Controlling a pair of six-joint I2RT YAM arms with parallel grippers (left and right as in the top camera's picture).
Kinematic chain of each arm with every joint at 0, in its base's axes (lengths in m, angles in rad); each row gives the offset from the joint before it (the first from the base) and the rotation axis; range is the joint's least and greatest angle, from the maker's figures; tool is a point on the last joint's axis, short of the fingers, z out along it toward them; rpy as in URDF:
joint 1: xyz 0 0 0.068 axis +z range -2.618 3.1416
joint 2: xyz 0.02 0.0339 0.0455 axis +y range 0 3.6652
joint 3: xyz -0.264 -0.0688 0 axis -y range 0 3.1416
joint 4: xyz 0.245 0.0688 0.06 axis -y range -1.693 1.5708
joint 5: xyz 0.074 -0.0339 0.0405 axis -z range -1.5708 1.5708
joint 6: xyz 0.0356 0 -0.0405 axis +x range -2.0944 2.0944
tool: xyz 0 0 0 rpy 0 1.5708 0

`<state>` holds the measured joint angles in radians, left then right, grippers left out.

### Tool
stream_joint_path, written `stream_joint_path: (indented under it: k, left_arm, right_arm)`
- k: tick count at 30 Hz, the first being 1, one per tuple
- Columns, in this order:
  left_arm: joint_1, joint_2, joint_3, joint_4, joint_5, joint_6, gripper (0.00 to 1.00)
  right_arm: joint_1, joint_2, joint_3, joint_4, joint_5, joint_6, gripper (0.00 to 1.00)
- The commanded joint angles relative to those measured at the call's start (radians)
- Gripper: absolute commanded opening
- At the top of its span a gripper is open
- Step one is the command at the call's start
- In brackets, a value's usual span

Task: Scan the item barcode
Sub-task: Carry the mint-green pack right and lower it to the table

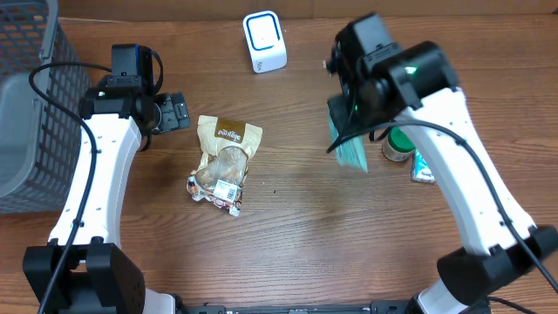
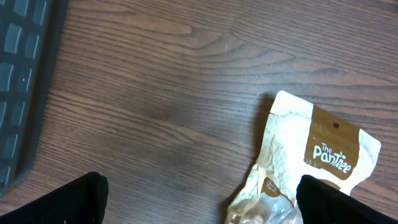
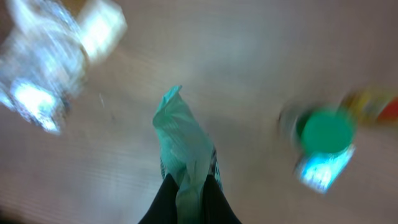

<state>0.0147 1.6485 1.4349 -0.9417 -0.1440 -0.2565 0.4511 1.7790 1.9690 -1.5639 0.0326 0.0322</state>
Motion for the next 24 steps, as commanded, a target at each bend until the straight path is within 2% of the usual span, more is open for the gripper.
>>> stream_joint_path:
  k: [1,6,13,21,24]
  left_arm:
    - [-0.002,0.011,0.000,0.003,-0.009,-0.013,1.00]
    - [-0.002,0.011,0.000,0.003,-0.009,-0.013,1.00]
    - [-0.002,0.011,0.000,0.004,-0.009,-0.013,1.00]
    - [-0.002,0.011,0.000,0.003,-0.009,-0.013,1.00]
    - [-0.002,0.011,0.000,0.003,-0.009,-0.013,1.00]
  right_arm:
    - [-0.005,0.007,-0.096,-0.033,-0.035,0.050,0.04]
    - [-0.014,0.007,-0.284,0.001,-0.029,0.050,0.04]
    - [-0.026,0.007,-0.511,0.137,0.073,0.050,0.04]
    - [-0.028,0.007,-0.688,0.307,0.217,0.050,0.04]
    - [-0.028,0.007,-0.721,0.350,0.229,0.050,0.12]
